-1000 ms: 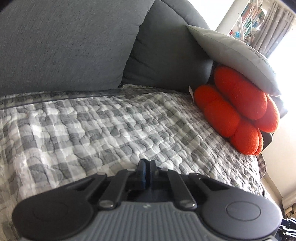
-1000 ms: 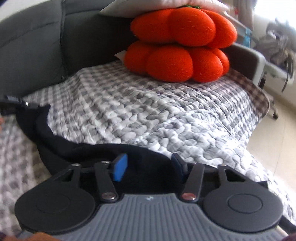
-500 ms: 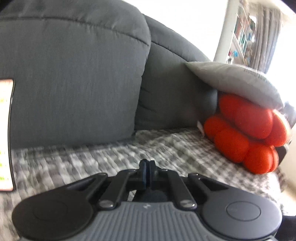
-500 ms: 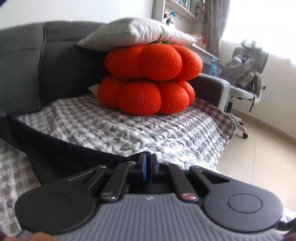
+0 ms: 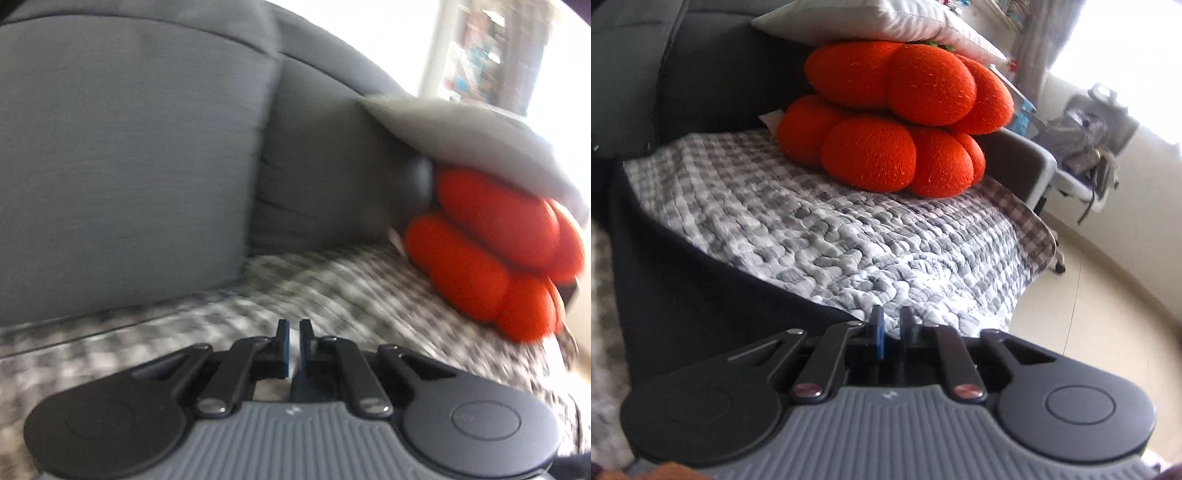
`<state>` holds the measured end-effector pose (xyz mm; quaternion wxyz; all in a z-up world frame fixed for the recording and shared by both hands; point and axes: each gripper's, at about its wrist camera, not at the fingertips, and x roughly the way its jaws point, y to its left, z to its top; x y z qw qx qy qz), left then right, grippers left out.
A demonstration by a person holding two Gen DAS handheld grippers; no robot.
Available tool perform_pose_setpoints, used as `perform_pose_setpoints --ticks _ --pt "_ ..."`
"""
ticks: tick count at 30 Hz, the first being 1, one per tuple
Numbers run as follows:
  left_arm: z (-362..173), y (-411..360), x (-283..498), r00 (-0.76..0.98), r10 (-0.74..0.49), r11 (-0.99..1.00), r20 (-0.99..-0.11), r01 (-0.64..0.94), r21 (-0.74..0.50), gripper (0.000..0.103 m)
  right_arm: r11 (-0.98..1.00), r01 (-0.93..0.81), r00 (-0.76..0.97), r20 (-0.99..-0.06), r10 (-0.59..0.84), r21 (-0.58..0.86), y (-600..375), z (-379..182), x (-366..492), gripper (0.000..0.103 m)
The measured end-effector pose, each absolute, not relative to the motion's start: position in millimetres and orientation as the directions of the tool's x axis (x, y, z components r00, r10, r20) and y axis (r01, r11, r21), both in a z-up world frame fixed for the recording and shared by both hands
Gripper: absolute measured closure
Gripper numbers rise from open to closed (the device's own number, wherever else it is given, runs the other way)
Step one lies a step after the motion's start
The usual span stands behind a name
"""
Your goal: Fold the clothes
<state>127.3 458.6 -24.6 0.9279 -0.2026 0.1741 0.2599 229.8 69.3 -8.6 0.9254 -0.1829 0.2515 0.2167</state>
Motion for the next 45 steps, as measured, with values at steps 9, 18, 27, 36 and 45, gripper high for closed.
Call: perform_pose_setpoints --ticks 9,18,27,36,45 --pt "-28 476 112 0.837 0.144 0.696 -0.528 -0.465 -0.547 0.066 0.735 -0.678 0.611 -0.556 0.564 0.000 109 15 200 0.046" --pt "-36 467 123 0.851 0.038 0.676 -0.524 -0.408 -0.614 0.065 0.568 -0.822 0.432 -0.609 0.665 0.037 187 -1 181 0.057" --pt "-41 483 110 0.846 -0.008 0.611 -0.533 -0.418 -0.672 0.064 0.548 -0.835 0.448 -0.632 0.633 -0.043 209 -13 180 0.099" --pt "-32 492 95 0.850 -0.019 0.591 -0.526 -0.415 -0.692 0.056 0.446 -0.894 0.325 -0.611 0.722 0.052 189 17 156 0.099" --pt "-39 497 81 0.784 0.023 0.607 -0.620 -0.504 -0.615 0.056 0.369 -0.917 0.189 -0.646 0.739 0.153 180 10 141 0.099"
